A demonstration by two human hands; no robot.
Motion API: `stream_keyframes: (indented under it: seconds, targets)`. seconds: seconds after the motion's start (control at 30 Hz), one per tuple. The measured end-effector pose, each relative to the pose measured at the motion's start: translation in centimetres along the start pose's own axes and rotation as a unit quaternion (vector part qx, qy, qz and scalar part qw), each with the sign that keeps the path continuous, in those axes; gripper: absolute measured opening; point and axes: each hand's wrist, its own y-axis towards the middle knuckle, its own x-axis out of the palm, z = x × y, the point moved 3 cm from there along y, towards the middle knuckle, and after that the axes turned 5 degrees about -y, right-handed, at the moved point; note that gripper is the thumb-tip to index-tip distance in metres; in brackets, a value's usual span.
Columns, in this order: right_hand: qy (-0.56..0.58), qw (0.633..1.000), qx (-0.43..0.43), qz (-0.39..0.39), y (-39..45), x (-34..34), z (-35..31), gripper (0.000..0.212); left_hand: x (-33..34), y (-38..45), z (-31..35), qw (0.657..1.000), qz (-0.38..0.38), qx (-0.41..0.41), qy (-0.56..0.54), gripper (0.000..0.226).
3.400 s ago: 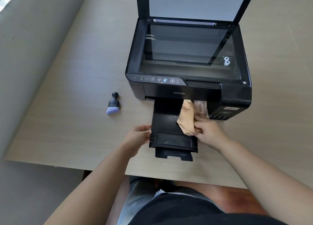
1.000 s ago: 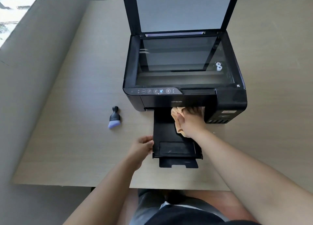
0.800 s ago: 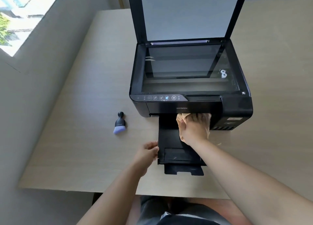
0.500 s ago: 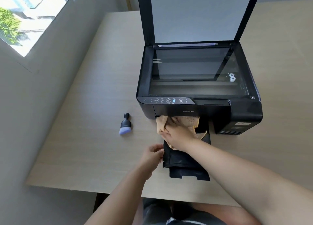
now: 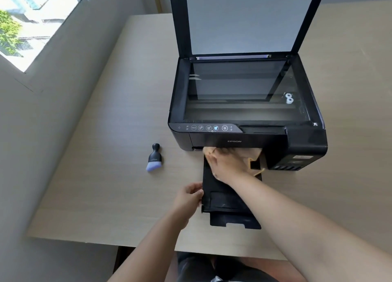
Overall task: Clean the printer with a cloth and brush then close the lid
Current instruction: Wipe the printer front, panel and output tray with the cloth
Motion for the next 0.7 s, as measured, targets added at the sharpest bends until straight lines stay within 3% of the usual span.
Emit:
stream_keyframes:
  seconds: [0.07,0.13,0.27,0.43,0.57,0.7]
  targets:
    - [0.01,0.997,-0.07,-0.008,0.0,-0.3,-1.6,0.053,0.0,0.2,-0.1,1.0,-0.001,0.003,0.0,0.033]
    - [0.01,0.997,-0.073,-0.017,0.1,-0.6,-1.4,0.039,-0.1,0.3,-0.3,1.0,-0.002,0.002,0.01,0.033]
    - [-0.002,1.0,0.03,-0.001,-0.8,-0.9,2.8,0.033,-0.4,0.5,-0.6,1.0,-0.006,-0.003,0.015,0.03]
    - [0.072,0.982,0.173,-0.01,-3.3,-1.5,6.7,0.036,-0.3,0.5,-0.5,1.0,-0.008,-0.003,0.015,0.03]
    - [0.089,0.987,0.133,0.015,-5.2,-1.5,6.6,0.053,-0.3,0.3,-0.2,1.0,-0.005,-0.011,0.012,0.029]
    - [0.146,0.973,0.178,-0.031,-8.0,-1.9,7.3,0.028,-0.2,0.1,0.1,1.0,-0.007,-0.019,0.013,0.03]
